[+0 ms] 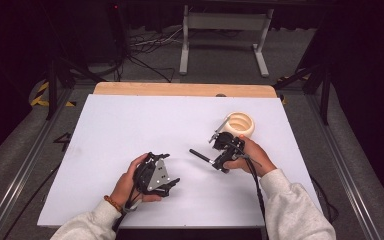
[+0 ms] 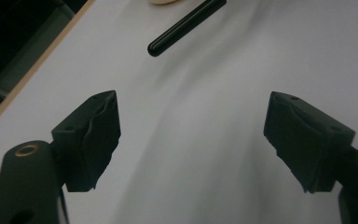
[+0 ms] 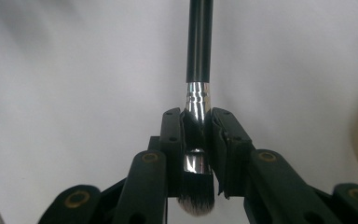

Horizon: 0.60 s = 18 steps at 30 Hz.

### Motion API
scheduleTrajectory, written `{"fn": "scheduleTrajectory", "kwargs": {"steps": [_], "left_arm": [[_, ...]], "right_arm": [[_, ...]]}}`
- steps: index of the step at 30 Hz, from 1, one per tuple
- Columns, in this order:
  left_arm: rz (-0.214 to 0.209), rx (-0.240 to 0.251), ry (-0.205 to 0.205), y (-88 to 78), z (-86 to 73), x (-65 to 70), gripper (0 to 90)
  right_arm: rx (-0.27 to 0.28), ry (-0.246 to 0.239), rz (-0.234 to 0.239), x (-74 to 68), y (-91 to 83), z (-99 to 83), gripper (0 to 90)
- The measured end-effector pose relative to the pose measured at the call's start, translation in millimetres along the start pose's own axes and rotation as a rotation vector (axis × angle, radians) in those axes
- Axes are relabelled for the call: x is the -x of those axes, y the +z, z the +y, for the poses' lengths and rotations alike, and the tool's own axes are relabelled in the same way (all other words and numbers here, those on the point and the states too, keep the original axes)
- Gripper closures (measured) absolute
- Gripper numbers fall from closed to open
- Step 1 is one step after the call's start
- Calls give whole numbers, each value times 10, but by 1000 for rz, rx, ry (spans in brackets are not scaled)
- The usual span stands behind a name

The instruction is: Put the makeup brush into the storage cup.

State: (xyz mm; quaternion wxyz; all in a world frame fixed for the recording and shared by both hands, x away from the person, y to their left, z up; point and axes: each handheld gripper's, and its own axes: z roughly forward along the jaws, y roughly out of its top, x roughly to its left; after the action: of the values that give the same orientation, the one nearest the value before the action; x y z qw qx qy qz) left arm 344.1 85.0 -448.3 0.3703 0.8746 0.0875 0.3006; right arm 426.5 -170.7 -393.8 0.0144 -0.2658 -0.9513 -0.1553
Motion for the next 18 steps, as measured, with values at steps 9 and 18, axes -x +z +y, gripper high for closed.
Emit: {"fn": "scheduleTrajectory", "kwargs": {"steps": [9,18], "left_arm": [[97,-36,132,104,98,140,311],[178,-121,329,200,147,369,585]], "right_arm": [[-19,-72,46,-326,108,300,757],[-35,-111,69,-532,213,526,756]]}}
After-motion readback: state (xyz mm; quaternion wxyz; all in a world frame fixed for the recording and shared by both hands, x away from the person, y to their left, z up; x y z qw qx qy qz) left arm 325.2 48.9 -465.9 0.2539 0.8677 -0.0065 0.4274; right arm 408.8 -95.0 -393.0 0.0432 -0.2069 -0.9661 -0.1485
